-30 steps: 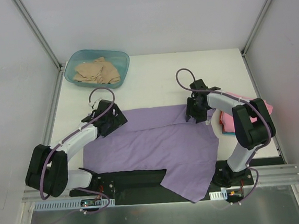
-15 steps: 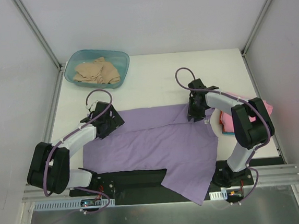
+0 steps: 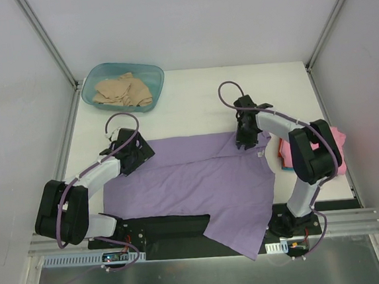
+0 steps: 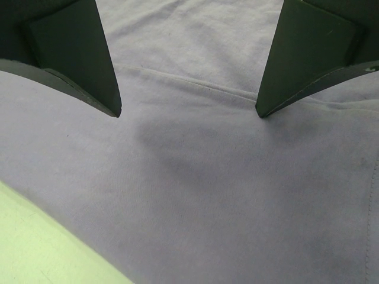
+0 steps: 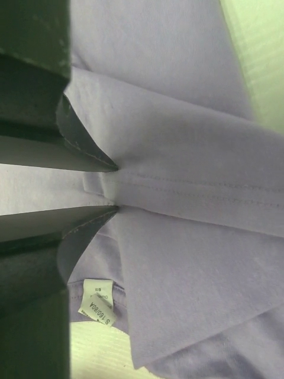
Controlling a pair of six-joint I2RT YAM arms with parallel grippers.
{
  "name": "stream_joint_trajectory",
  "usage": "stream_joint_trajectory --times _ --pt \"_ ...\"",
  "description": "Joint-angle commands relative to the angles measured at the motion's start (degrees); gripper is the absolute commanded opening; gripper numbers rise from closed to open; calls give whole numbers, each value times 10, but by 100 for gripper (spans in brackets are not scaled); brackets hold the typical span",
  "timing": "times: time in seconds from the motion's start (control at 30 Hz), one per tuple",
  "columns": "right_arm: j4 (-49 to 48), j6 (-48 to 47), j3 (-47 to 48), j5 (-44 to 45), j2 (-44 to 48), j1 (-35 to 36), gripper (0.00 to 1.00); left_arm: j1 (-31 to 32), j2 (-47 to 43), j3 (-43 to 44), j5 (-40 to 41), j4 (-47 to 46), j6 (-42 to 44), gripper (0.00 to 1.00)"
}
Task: Fold and stack the t-shirts
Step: Fold the flattened tshirt in 1/3 of the way
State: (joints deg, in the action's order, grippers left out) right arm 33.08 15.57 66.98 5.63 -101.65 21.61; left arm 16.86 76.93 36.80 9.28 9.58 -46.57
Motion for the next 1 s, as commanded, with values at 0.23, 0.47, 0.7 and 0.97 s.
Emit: stream_joint_trajectory --times 0.23,0.47,0.7,0.97 --pt "43 7 21 40 16 19 8 -8 2 -10 16 6 21 99" --pt "71 39 -4 44 66 36 1 -8 -5 -13 18 6 21 99" --pt "77 74 -50 18 134 55 1 -9 -12 -11 23 7 30 99" --pt "150 124 -79 1 193 100 1 -11 -25 -10 17 7 44 99"
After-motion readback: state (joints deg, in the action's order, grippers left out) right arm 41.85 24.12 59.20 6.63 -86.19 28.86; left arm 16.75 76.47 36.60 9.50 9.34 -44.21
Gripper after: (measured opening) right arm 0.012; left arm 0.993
